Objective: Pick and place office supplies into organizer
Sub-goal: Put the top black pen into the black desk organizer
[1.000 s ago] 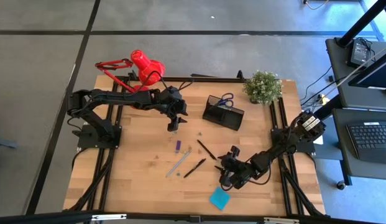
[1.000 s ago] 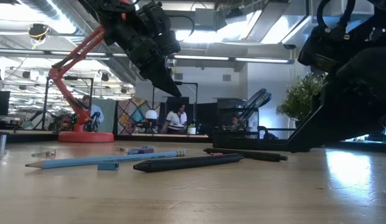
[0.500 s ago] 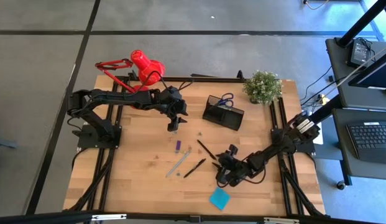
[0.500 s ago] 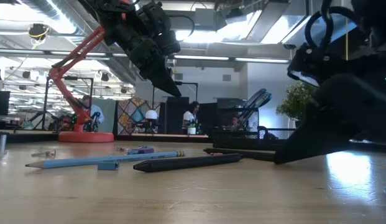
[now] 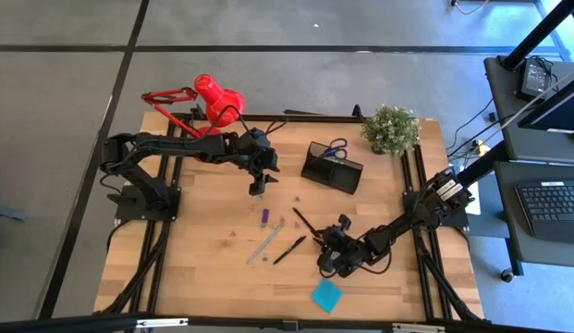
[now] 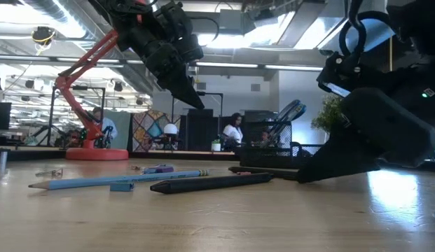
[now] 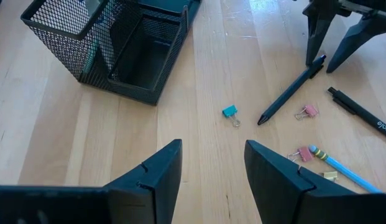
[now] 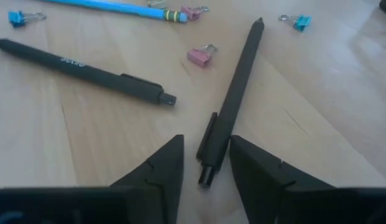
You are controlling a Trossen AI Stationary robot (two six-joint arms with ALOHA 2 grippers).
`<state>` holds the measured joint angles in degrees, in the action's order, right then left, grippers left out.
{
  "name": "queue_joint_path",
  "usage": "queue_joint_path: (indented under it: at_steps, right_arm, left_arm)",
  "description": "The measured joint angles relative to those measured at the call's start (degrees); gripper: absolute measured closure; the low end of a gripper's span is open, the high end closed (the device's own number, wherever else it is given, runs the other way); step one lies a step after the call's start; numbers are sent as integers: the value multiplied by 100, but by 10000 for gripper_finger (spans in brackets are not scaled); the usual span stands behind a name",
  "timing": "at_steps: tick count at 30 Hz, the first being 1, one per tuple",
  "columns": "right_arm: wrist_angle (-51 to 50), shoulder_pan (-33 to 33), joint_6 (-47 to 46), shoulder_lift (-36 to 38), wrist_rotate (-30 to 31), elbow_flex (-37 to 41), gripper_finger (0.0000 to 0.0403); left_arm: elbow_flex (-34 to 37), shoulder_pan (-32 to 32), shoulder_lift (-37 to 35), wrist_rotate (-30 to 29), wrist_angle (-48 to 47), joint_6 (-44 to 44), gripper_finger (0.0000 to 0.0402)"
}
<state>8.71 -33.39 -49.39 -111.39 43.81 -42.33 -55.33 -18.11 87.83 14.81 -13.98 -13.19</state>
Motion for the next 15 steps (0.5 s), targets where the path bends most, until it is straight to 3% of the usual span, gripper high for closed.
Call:
queue_joint_path:
  at_steps: [15]
  right_arm:
    - [0, 446, 44, -4, 13, 24, 329]
  left_arm:
    - [0, 2, 0, 0, 0, 0, 233]
